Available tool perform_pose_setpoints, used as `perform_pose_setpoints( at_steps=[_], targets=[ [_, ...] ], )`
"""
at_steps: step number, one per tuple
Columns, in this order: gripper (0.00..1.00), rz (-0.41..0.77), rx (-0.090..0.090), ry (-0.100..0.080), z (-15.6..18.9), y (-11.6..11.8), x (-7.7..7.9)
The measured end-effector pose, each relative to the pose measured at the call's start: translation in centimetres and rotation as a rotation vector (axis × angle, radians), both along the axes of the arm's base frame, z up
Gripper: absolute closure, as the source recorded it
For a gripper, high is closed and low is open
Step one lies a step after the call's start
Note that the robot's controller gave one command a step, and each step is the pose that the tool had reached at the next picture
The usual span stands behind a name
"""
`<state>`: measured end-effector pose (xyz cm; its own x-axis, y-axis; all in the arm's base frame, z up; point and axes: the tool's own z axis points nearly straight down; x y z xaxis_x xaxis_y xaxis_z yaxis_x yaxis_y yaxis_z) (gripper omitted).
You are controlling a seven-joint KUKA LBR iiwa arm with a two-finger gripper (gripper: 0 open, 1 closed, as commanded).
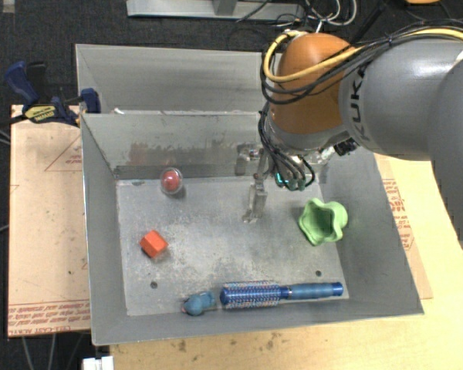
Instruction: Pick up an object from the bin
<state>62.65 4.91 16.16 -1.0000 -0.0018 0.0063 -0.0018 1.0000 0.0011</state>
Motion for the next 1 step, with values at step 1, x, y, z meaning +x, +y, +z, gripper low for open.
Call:
perform_pose_setpoints(
  at_steps=[1],
  targets=[
    [0.00,0.240,-0.002,-0.004,-3.93,-7.90,-4.33]
  ],
)
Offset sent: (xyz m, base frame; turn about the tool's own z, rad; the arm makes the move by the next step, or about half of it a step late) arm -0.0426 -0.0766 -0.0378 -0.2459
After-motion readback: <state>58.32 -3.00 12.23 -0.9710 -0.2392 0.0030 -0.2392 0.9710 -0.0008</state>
